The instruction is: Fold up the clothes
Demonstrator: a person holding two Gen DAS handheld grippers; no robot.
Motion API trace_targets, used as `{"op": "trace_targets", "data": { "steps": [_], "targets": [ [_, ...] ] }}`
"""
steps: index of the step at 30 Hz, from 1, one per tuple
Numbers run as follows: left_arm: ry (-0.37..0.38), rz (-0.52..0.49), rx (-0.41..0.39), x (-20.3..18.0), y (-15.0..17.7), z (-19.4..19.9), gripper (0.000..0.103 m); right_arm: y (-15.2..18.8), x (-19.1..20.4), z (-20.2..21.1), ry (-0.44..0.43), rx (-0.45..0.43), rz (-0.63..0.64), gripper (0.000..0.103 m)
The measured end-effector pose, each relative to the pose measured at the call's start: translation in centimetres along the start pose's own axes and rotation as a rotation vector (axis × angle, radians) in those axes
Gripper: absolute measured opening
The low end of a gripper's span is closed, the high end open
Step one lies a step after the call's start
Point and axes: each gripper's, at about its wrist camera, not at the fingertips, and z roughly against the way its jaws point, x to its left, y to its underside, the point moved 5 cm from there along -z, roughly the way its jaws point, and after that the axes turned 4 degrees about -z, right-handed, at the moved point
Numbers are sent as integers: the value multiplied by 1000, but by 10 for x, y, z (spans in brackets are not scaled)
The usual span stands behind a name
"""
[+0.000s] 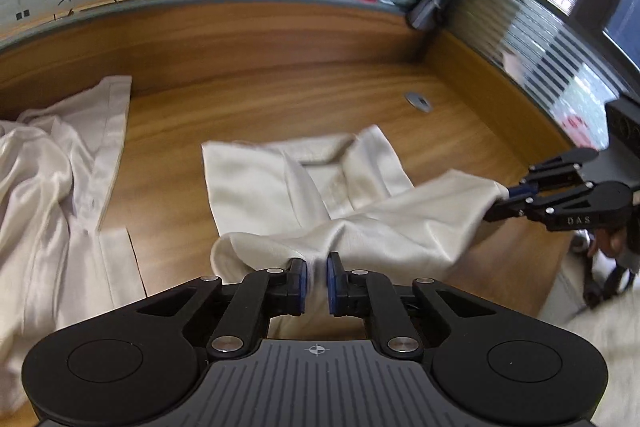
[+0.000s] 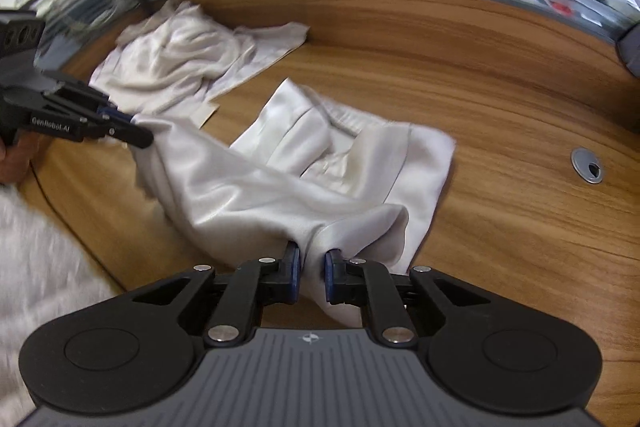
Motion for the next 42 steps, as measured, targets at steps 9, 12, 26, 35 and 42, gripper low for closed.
{"op": "trace_targets", "data": {
  "steps": [9,12,26,35,42],
  "targets": [
    [-82,65,18,53,-61,-74,12,-75,-58,-66,49,4,-129,13],
    [-116,103,39,69,-69,-101,13,-89,-74,-99,86,30,-139,15],
    [-158,217,79,91,-56,-158,26,-75,-96,-162,187,99,-89,44],
    [-174,186,2,77,-46,-83,65,-79,-90,-112,155,73,-168,77],
    [-271,88,11,39,-5,-39,90,-56,-66,-71,178,47,-239,89]
  ]
}}
